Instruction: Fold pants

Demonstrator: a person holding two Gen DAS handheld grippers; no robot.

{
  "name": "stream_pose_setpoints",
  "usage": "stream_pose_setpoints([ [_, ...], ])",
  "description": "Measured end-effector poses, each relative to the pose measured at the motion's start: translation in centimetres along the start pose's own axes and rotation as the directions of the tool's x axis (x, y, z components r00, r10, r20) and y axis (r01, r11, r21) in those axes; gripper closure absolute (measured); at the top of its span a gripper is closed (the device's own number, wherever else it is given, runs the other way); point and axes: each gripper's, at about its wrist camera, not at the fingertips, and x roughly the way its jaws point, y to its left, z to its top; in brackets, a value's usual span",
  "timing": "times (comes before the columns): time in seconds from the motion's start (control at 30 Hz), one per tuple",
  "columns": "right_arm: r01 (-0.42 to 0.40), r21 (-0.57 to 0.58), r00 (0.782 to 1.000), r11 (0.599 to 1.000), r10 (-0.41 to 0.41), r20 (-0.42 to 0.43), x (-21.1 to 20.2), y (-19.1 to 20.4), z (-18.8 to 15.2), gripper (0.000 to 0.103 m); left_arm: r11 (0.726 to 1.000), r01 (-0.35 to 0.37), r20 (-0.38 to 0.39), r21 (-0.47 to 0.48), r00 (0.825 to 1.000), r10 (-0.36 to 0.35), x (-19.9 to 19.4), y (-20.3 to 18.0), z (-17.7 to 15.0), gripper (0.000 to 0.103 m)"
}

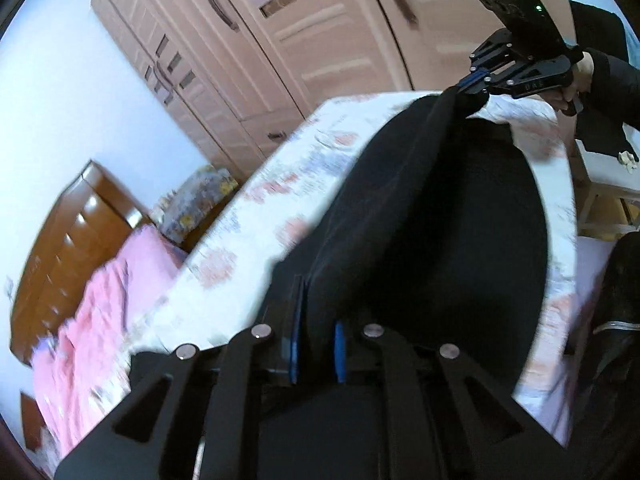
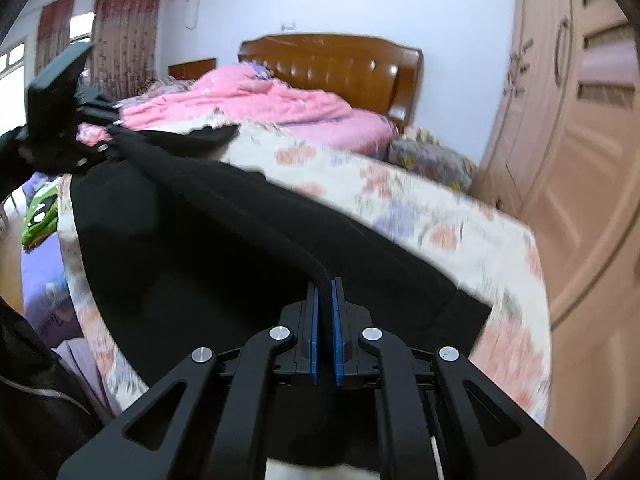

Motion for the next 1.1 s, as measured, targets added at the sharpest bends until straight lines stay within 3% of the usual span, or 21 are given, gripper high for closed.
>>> stream_pose_setpoints([
  [0.17, -0.015, 0.112, 1.000, 0.994, 0.013, 0.016, -1.3, 1.4, -3.9, 0.095, 0.998, -0.028, -0.044, -0.064, 0.999, 0.025, 0.0, -6.2, -2.8, 0.091],
  [0.33, -0.018, 0.183, 1.000, 0.983, 0.022, -0.019, -1.3, 2.6, -5.9, 0.092, 0.985, -0.005, -0.063, -0.174, 0.998, -0.006, 0.4, -8.5, -5.4, 0.090],
  [0.4, -0.014, 0.212, 0.999, 0.977, 0.023, -0.042, -1.2, 3.0, -6.9, 0.087, 0.981, -0.003, -0.083, -0.195, 0.996, -0.014, 1.4, -9.0, -6.2, 0.085],
  [0.47, -0.017, 0.254, 0.997, 0.967, 0.035, -0.066, -1.2, 2.9, -7.3, 0.071, 0.972, 0.024, -0.075, -0.235, 0.996, -0.043, 1.9, -8.8, -6.7, 0.084],
  [0.5, -0.013, 0.280, 0.997, 0.960, 0.032, -0.065, -1.7, 2.7, -7.6, 0.064, 0.963, 0.038, -0.063, -0.269, 0.996, -0.057, 2.0, -8.5, -6.9, 0.078],
  [0.53, -0.012, 0.299, 0.998, 0.954, 0.028, -0.050, -2.4, 2.8, -8.1, 0.048, 0.951, 0.053, -0.043, -0.304, 0.997, -0.070, 1.8, -8.1, -7.1, 0.059],
  [0.57, -0.017, 0.329, 0.999, 0.944, 0.028, -0.026, -3.2, 2.6, -8.4, 0.037, 0.940, 0.062, -0.024, -0.335, 0.997, -0.074, 1.6, -7.9, -7.0, 0.045],
  [0.6, -0.017, 0.353, 1.000, 0.936, 0.023, -0.012, -3.8, 2.5, -8.6, 0.035, 0.920, 0.074, 0.013, -0.385, 0.997, -0.074, 0.9, -7.4, -7.2, 0.022],
  [0.63, -0.008, 0.379, 1.000, 0.926, 0.011, -0.004, -4.3, 2.4, -9.0, 0.035, 0.894, 0.087, 0.052, -0.439, 0.996, -0.072, 0.1, -6.8, -7.6, 0.016],
  [0.7, 0.000, 0.434, 1.000, 0.901, 0.007, -0.014, -4.5, 1.9, -9.5, 0.035, 0.839, 0.117, 0.105, -0.532, 0.992, -0.072, -1.2, -5.9, -8.4, 0.014],
  [0.8, -0.028, 0.575, 0.998, 0.818, 0.053, -0.026, -3.3, 0.3, -10.3, 0.038, 0.688, 0.098, 0.104, -0.719, 0.994, -0.032, -2.0, -4.0, -10.6, 0.006],
  [0.87, -0.061, 0.657, 0.996, 0.752, 0.087, -0.006, -2.4, -0.7, -10.8, 0.041, 0.555, 0.075, 0.071, -0.828, 0.997, -0.028, -1.7, -2.4, -12.5, 0.006],
  [0.93, -0.061, 0.707, 0.995, 0.705, 0.099, -0.013, -1.6, -1.2, -11.1, 0.046, 0.476, 0.047, 0.041, -0.878, 0.999, -0.023, -1.4, -1.5, -13.8, 0.006],
  [1.03, -0.049, 0.723, 0.998, 0.689, 0.065, 0.006, -1.6, -1.5, -10.8, 0.055, 0.426, 0.034, 0.027, -0.904, 0.999, -0.022, -1.2, -0.9, -15.2, 0.006],
  [1.1, -0.045, 0.740, 0.998, 0.671, 0.055, 0.011, -1.6, -1.7, -10.9, 0.059, 0.415, 0.041, 0.032, -0.909, 0.999, -0.028, -1.2, -0.7, -15.2, 0.006],
])
